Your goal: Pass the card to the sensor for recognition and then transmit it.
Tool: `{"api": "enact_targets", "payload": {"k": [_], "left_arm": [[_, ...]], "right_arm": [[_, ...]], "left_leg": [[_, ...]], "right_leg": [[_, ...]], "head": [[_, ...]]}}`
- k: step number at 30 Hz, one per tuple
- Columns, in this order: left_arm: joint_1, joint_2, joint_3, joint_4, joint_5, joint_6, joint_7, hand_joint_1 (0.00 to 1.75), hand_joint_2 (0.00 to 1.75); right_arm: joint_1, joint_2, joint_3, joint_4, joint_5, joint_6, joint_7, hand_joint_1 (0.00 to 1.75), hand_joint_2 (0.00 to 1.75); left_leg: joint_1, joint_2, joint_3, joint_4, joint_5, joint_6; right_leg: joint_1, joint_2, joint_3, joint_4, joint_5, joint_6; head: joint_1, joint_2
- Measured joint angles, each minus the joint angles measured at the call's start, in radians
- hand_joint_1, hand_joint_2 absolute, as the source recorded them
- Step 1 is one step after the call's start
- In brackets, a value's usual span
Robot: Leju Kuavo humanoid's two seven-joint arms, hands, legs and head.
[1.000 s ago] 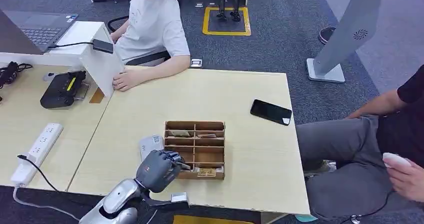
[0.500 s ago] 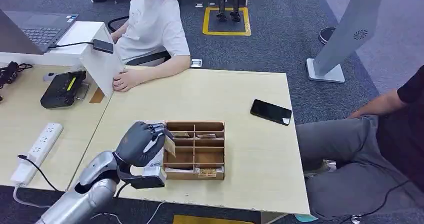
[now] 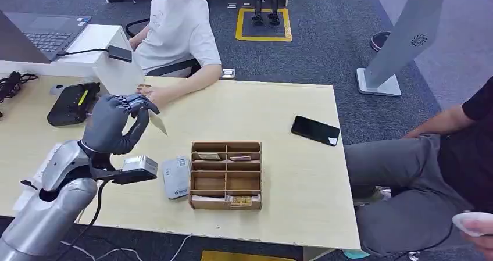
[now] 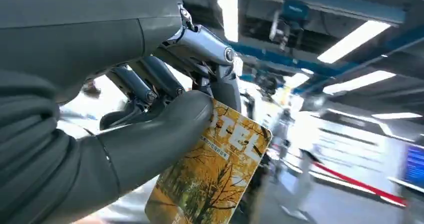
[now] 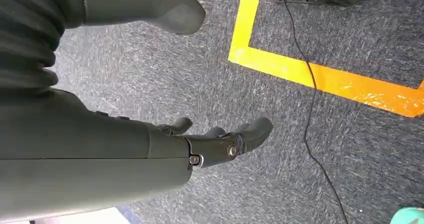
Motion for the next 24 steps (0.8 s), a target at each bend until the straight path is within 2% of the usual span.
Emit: {"api": "enact_targets", "payload": {"k": [2,3,4,6,9,15,17,24], "left_arm": [[-0.010,-0.005,0.000,0.041,-0.198,0.091,0.121,1.75,1.75],[-0.017,-0.010,0.000,0.075,-0.265,0.127,0.164,1.75,1.75],[-0.022,-0.014,0.000,0.110,-0.295,0.153,0.180,1.75,1.75],[-0.028,-0.019,0.000,0.160,-0.303,0.178,0.182,1.75,1.75],[-0.032,-0.027,0.000,0.208,-0.311,0.182,0.183,1.75,1.75],[-0.037,-0.036,0.013,0.291,-0.384,0.197,0.248,1.75,1.75],[-0.037,-0.040,0.015,0.311,-0.407,0.214,0.258,1.75,1.75],[-0.035,-0.047,0.028,0.344,-0.437,0.212,0.271,1.75,1.75]], "right_arm": [[-0.001,0.000,0.006,0.000,0.004,-0.002,0.004,0.00,1.75],[-0.001,0.000,0.009,0.000,0.006,-0.002,0.008,0.00,1.75],[-0.002,0.000,0.014,0.000,0.006,-0.002,0.011,0.00,1.75],[-0.002,0.000,0.020,0.000,0.006,-0.002,0.012,0.00,1.75],[-0.003,0.000,0.027,0.000,0.006,-0.002,0.012,0.00,1.75],[-0.002,0.000,0.031,0.000,0.006,-0.005,0.020,0.00,1.75],[-0.002,0.000,0.033,0.000,0.006,-0.005,0.027,0.00,1.75],[-0.002,0.000,0.054,-0.004,0.005,-0.009,0.024,0.00,1.75]], "left_leg": [[0.000,0.000,0.000,0.000,0.000,0.000],[0.000,0.000,0.000,0.000,0.000,0.000],[0.000,0.000,0.000,0.000,0.000,0.000],[0.000,0.000,0.000,0.000,0.001,-0.001],[0.000,0.000,0.000,0.000,0.001,-0.001],[0.000,0.000,0.000,0.000,0.001,-0.001],[0.000,0.000,-0.001,0.000,0.001,-0.001],[0.000,0.000,-0.001,0.000,0.001,-0.001]], "right_leg": [[0.000,0.000,-0.001,0.000,0.000,0.000],[0.000,0.000,0.000,0.000,0.000,0.000],[0.000,0.000,0.000,0.000,0.000,0.000],[0.000,0.000,0.000,0.000,0.001,0.000],[0.000,0.000,0.000,0.000,0.001,0.000],[0.000,0.000,-0.001,0.000,0.001,0.000],[0.000,0.000,-0.001,0.000,0.001,0.000],[0.000,0.000,0.000,0.000,0.001,0.000]], "head": [[0.000,0.000],[0.000,0.000],[0.000,0.000],[0.000,0.000],[0.000,0.000],[0.000,0.000],[0.000,0.000],[0.000,0.000]]}}
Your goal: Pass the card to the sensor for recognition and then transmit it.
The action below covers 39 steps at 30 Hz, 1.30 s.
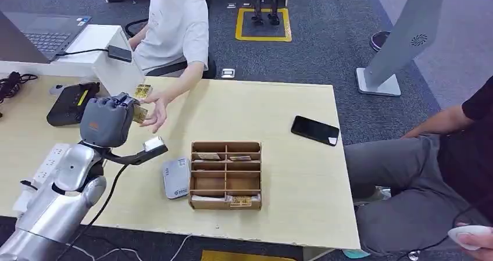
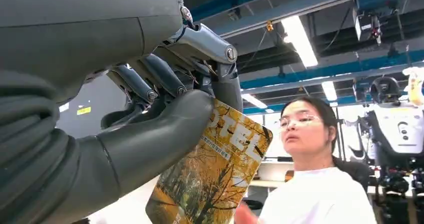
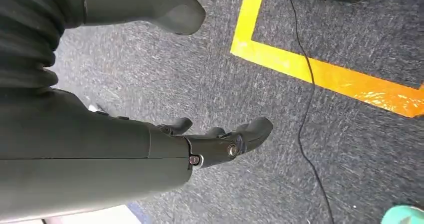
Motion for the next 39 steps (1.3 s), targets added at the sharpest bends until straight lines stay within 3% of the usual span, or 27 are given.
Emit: {"api": "enact_targets", "payload": {"k": [14,15,16,17,18,19,31,39], "left_arm": [[0.024,-0.002,0.004,0.001,-0.016,0.000,0.010,1.71,1.75],[0.025,-0.002,0.004,0.001,-0.017,0.000,0.010,1.43,1.75],[0.026,-0.003,0.004,0.001,-0.017,0.000,0.010,1.45,1.75],[0.028,-0.003,0.004,0.001,-0.017,-0.001,0.010,1.17,1.75],[0.030,-0.003,0.004,0.001,-0.017,-0.001,0.010,0.05,1.75],[0.032,-0.004,0.004,0.001,-0.018,-0.001,0.010,0.00,1.75],[0.039,-0.010,0.023,0.000,0.040,0.003,-0.030,0.00,1.75],[0.141,0.000,0.061,-0.089,0.310,-0.016,-0.186,0.00,1.75]], "right_arm": [[0.010,0.000,0.010,0.000,-0.005,-0.009,-0.006,0.00,1.75],[0.010,0.000,0.010,0.000,-0.007,-0.009,-0.006,0.00,1.75],[0.011,0.000,0.010,0.000,-0.009,-0.009,-0.006,0.00,1.75],[0.011,0.000,0.010,0.000,-0.010,-0.009,-0.006,0.00,1.75],[0.012,0.000,0.010,0.000,-0.010,-0.010,-0.006,0.00,1.75],[0.012,0.000,0.010,0.000,-0.010,-0.010,-0.006,0.00,1.75],[0.012,0.000,0.014,-0.002,-0.025,-0.006,-0.003,0.00,1.75],[0.014,0.000,0.014,-0.002,-0.052,-0.005,-0.007,0.00,1.75]], "left_leg": [[0.000,0.000,0.000,0.000,0.000,0.000],[0.000,0.000,0.000,0.000,0.000,0.000],[0.000,0.000,0.000,0.000,0.000,0.000],[0.000,0.000,0.000,0.000,0.000,0.000],[0.000,0.000,0.000,0.000,0.000,0.000],[0.000,0.000,0.000,0.000,0.000,0.000],[0.000,0.000,0.000,0.000,0.000,0.000],[0.000,0.000,-0.001,0.000,0.000,0.000]], "right_leg": [[0.000,0.000,0.000,0.000,0.000,0.000],[0.000,0.000,0.000,0.000,0.000,0.000],[0.000,0.000,0.000,0.000,0.000,0.000],[0.000,0.000,0.000,0.000,0.000,0.000],[0.000,0.000,0.000,0.000,0.000,0.000],[0.000,0.000,0.000,0.000,0.000,0.000],[0.000,0.000,0.000,0.000,0.000,0.000],[0.000,0.000,0.000,0.000,0.000,0.000]], "head": [[0.000,0.000],[0.000,0.000],[0.000,0.000],[0.000,0.000],[0.000,0.000],[0.000,0.000],[0.000,0.000],[0.000,0.000]]}}
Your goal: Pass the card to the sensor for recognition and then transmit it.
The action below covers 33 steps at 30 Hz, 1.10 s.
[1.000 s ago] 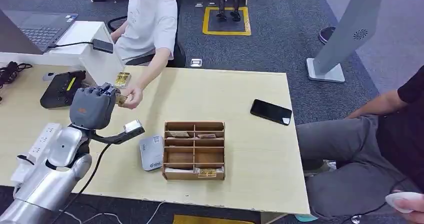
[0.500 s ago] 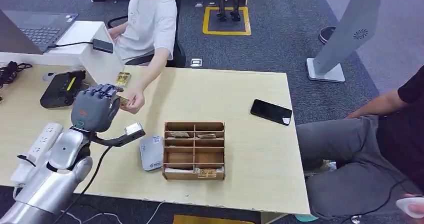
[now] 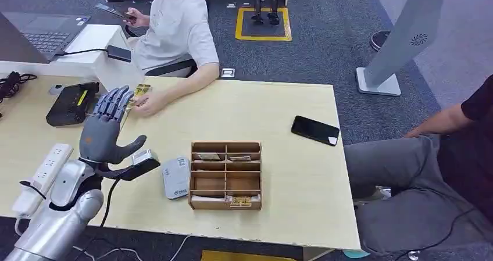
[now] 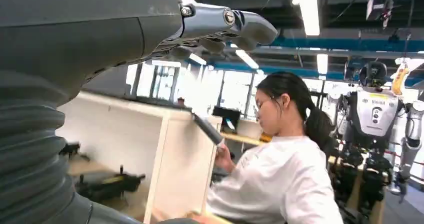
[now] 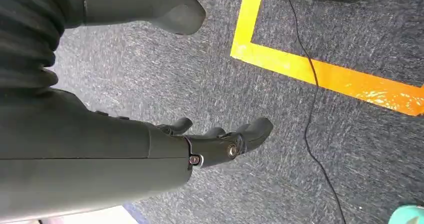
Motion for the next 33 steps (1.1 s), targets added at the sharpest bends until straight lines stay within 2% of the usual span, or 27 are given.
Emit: {"api": "enact_targets", "payload": {"k": [3,9,12,14,19,20,21,22,25,27,31,33], "left_arm": [[0.064,0.013,0.024,-0.052,-0.002,0.016,-0.017,0.00,1.75],[0.200,0.023,0.121,-0.075,-0.001,0.069,0.015,0.00,1.75],[0.262,0.015,0.209,-0.034,0.011,0.103,0.057,0.00,1.75],[0.290,0.000,0.281,0.023,0.054,0.130,0.041,0.00,1.75],[0.293,-0.002,0.287,0.028,0.057,0.132,0.039,0.00,1.75],[0.312,-0.048,0.413,0.136,0.256,0.137,-0.016,0.00,1.75],[0.309,-0.130,0.598,0.277,0.601,0.070,-0.096,0.00,1.75],[0.310,-0.152,0.662,0.333,0.664,0.067,-0.117,0.00,1.75],[0.310,-0.194,0.804,0.515,0.704,0.084,-0.120,0.00,1.75],[0.318,-0.221,0.884,0.641,0.700,0.095,-0.162,0.00,1.75],[0.321,-0.251,0.976,0.775,0.678,0.095,-0.186,0.00,1.75],[0.315,-0.256,1.001,0.817,0.641,0.105,-0.147,0.00,1.75]], "right_arm": [[0.004,0.000,0.000,0.000,-0.011,-0.001,-0.004,0.00,1.75],[0.016,-0.001,-0.001,0.000,-0.027,-0.005,-0.011,0.00,1.75],[0.021,-0.001,-0.006,0.000,-0.034,-0.006,-0.011,0.00,1.75],[0.025,-0.001,-0.010,0.000,-0.041,-0.010,-0.010,0.00,1.75],[0.025,-0.001,-0.010,0.000,-0.041,-0.010,-0.010,0.00,1.75],[0.027,-0.001,-0.013,0.000,-0.043,-0.021,-0.008,0.00,1.75],[0.028,0.001,-0.013,0.002,-0.043,-0.033,-0.008,0.00,1.75],[0.031,0.002,-0.013,0.003,-0.043,-0.040,-0.009,0.00,1.75],[0.032,0.002,-0.013,0.011,-0.043,-0.043,-0.015,0.00,1.75],[0.032,0.002,-0.013,0.017,-0.042,-0.048,-0.016,0.00,1.75],[0.030,0.002,-0.013,0.023,-0.042,-0.054,-0.017,0.00,1.75],[0.030,0.002,-0.013,0.025,-0.044,-0.055,-0.017,0.00,1.75]], "left_leg": [[0.000,0.000,0.000,0.000,0.000,0.000],[0.000,0.000,0.000,-0.001,0.000,0.000],[0.000,0.001,0.000,-0.001,-0.001,0.000],[0.000,0.001,0.000,-0.001,0.000,0.000],[0.000,0.001,0.000,-0.001,0.000,0.000],[0.000,0.000,-0.001,-0.001,-0.001,0.000],[0.000,0.002,-0.001,-0.001,-0.001,-0.001],[0.000,0.002,-0.001,-0.001,-0.001,0.000],[-0.001,0.002,-0.001,-0.001,-0.001,0.000],[0.000,0.002,-0.001,-0.001,-0.002,0.000],[0.000,0.000,-0.002,-0.001,-0.002,0.000],[0.000,0.000,-0.003,-0.001,-0.002,0.000]], "right_leg": [[0.000,0.000,0.000,0.000,0.000,0.000],[0.000,0.000,0.000,0.000,-0.001,0.000],[0.000,0.001,-0.001,0.000,-0.001,0.000],[0.000,0.001,-0.003,0.000,-0.001,0.000],[0.000,0.001,-0.003,0.000,-0.001,0.000],[0.000,0.000,-0.003,0.000,-0.001,-0.001],[0.000,0.002,-0.001,0.000,-0.001,-0.001],[0.000,0.003,-0.001,0.000,-0.001,-0.001],[0.000,0.002,-0.001,-0.001,-0.001,0.000],[0.000,0.002,-0.004,-0.001,-0.002,-0.001],[0.000,0.000,-0.004,-0.002,-0.002,-0.001],[0.000,0.000,-0.003,-0.002,-0.002,-0.001]], "head": [[0.000,0.000],[0.000,0.000],[0.000,0.000],[0.000,0.000],[0.000,0.000],[-0.001,0.000],[-0.001,0.000],[-0.002,0.000],[-0.002,0.000],[-0.002,0.000],[-0.002,0.000],[-0.001,0.000]]}}
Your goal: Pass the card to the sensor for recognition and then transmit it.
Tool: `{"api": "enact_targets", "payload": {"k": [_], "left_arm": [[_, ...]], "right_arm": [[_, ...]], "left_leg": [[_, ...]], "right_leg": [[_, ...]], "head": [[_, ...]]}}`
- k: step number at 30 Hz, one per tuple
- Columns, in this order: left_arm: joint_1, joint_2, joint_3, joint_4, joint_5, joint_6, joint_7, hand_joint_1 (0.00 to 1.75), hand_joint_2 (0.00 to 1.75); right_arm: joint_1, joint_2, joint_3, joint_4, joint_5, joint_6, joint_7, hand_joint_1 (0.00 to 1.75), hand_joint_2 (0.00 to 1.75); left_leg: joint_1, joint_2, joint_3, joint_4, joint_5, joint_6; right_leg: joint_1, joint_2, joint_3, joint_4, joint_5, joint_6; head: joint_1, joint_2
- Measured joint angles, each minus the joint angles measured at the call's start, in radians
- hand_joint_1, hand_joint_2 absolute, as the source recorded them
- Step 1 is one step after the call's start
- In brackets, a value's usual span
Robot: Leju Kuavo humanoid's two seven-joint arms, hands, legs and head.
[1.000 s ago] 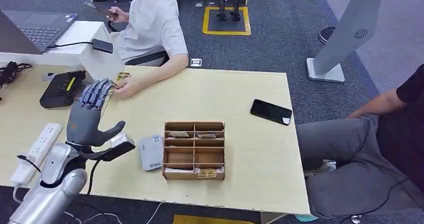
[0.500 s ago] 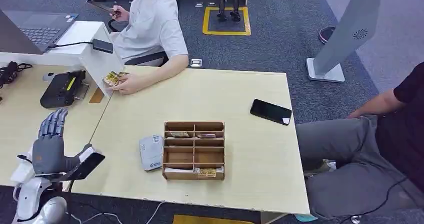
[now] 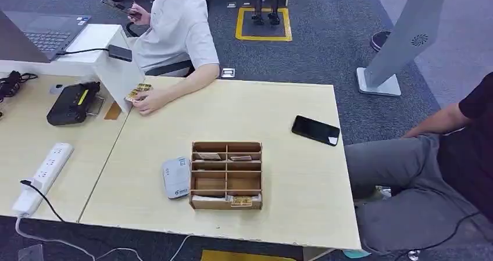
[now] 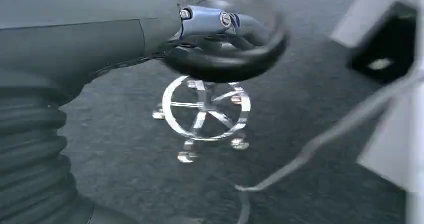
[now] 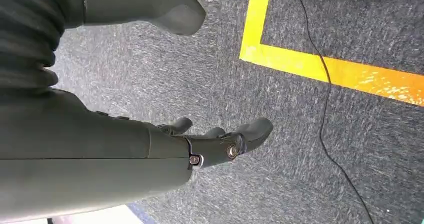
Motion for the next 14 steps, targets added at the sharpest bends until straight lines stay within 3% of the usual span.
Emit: {"api": "enact_targets", "payload": {"k": [2,4,8,12,14], "left_arm": [[0.002,-0.011,0.009,0.055,-0.052,0.006,0.082,0.00,1.75],[0.008,-0.044,0.032,0.103,-0.065,0.006,0.120,0.00,1.75],[0.023,-0.107,0.046,0.186,-0.095,0.012,0.145,0.00,1.75],[0.022,-0.129,0.057,0.223,-0.115,0.009,0.160,0.00,1.75],[0.021,-0.131,0.056,0.236,-0.175,0.009,0.154,0.00,1.75]], "right_arm": [[0.000,0.001,0.000,0.001,-0.008,-0.003,0.000,0.00,1.75],[0.001,0.001,0.000,0.001,-0.013,-0.005,0.000,0.00,1.75],[0.002,0.001,-0.001,0.002,-0.017,-0.008,0.003,0.00,1.75],[0.002,0.001,-0.001,0.003,-0.017,-0.010,0.009,0.00,1.75],[0.002,0.001,-0.001,0.003,-0.019,-0.014,0.011,0.00,1.75]], "left_leg": [[0.000,0.000,0.000,0.000,0.000,0.000],[-0.001,0.001,0.001,0.000,0.000,0.000],[-0.001,-0.001,0.000,0.000,0.000,0.001],[-0.001,-0.001,0.000,0.000,0.000,0.001],[0.000,-0.001,0.001,0.000,0.000,0.001]], "right_leg": [[0.000,0.000,0.001,0.000,0.000,0.000],[0.000,0.000,0.000,0.000,0.000,0.000],[0.000,-0.001,0.000,-0.001,0.000,0.000],[0.000,-0.001,0.000,-0.001,0.000,0.000],[0.000,-0.001,0.000,-0.001,0.000,0.000]], "head": [[0.000,0.000],[0.000,0.000],[0.001,0.000],[0.000,0.000],[0.000,0.000]]}}
